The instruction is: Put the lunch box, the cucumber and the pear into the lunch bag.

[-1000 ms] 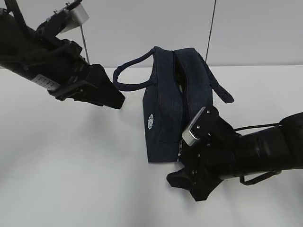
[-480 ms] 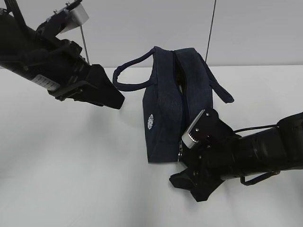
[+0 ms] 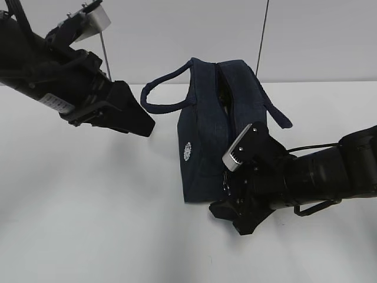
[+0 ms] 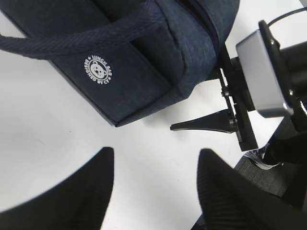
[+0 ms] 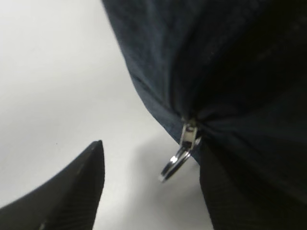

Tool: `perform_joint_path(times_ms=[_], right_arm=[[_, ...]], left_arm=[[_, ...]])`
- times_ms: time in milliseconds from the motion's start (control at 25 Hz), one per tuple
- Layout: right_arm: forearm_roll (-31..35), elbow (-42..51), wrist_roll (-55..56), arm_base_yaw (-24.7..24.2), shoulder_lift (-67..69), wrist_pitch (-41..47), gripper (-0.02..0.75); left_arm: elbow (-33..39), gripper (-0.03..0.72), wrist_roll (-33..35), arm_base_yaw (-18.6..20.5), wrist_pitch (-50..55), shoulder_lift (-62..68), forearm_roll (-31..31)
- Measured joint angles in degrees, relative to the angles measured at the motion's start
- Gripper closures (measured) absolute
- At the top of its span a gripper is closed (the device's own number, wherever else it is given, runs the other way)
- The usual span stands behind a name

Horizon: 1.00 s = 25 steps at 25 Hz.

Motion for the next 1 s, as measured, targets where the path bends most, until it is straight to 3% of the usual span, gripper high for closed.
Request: perform_joint_path(times_ms=[160, 400, 1000], right_arm=[[0.0, 0.0, 0.0, 0.0, 0.0, -0.1, 0.338], [0.0, 0.0, 0.0, 0.0, 0.0, -0.5, 0.563], [0.0, 0.0, 0.0, 0.0, 0.0, -1.9, 0.624]], left_arm=[[0.0, 0.296, 0.0, 0.0, 0.0, 0.0, 0.0], [0.0, 0.296, 0.0, 0.0, 0.0, 0.0, 0.0], [0.0, 0.296, 0.0, 0.0, 0.0, 0.0, 0.0]])
